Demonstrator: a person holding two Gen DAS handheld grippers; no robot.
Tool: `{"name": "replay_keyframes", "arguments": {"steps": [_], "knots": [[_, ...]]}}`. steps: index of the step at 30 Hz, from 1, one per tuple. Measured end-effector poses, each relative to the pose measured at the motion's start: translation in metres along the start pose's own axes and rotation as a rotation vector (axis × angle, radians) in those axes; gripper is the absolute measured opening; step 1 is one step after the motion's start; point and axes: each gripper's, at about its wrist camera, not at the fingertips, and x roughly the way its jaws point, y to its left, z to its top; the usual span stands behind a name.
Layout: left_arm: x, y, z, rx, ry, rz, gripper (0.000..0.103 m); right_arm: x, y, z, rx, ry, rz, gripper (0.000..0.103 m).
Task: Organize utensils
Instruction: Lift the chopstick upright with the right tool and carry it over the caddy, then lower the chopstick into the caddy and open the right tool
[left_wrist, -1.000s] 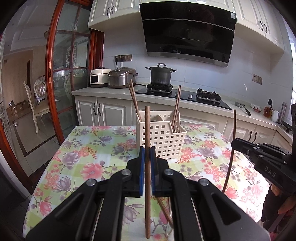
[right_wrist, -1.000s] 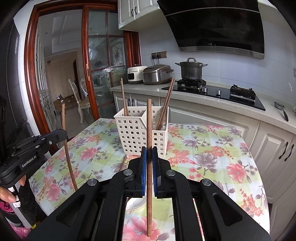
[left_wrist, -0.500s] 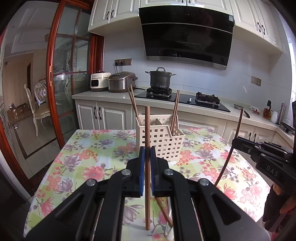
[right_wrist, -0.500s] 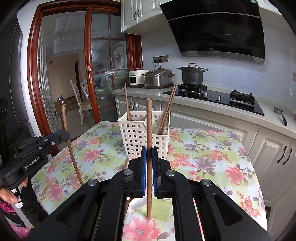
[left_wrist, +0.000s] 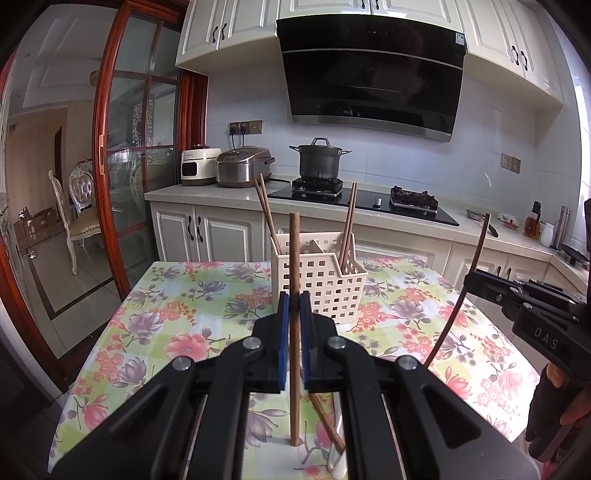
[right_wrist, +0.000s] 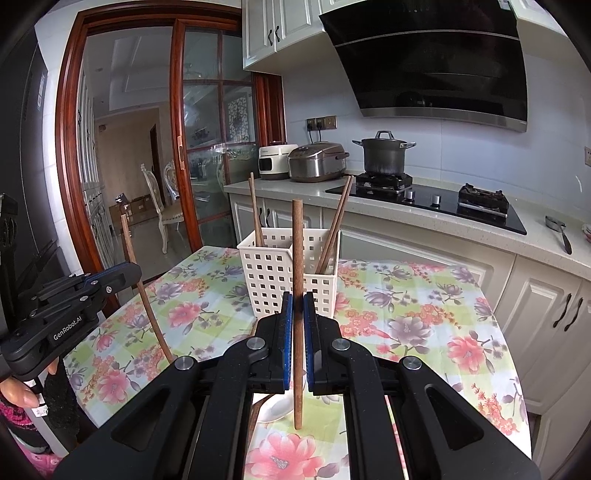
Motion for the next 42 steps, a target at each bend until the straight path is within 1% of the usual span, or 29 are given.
{"name": "replay_keyframes", "arguments": {"steps": [5,15,26,32,39,42], "knots": [[0.001,-0.002,0.004,0.012,-0.004,-0.003,0.006,0.003,-0.002,0.003,0.0,0.002,-0.006,0.006],[0.008,-0.005,0.012,0.023,0.004,-0.017,0.006,0.017,-0.003,0.024,-0.021,0.0,-0.006,0.006],[0.011,-0.001,0.03,0.051,-0.013,0.002,0.006,0.026,-0.003,0.041,-0.056,-0.014,-0.026,0.006],[0.014,0.003,0.052,0.062,-0.032,0.009,0.006,0.032,-0.004,0.057,-0.068,-0.029,-0.028,0.006],[0.026,0.003,0.087,0.075,-0.035,-0.009,0.006,0.042,-0.009,0.084,-0.062,-0.048,-0.021,0.006],[0.032,0.006,0.102,0.065,-0.034,-0.023,0.006,0.048,-0.014,0.095,-0.043,-0.044,-0.013,0.006]]}}
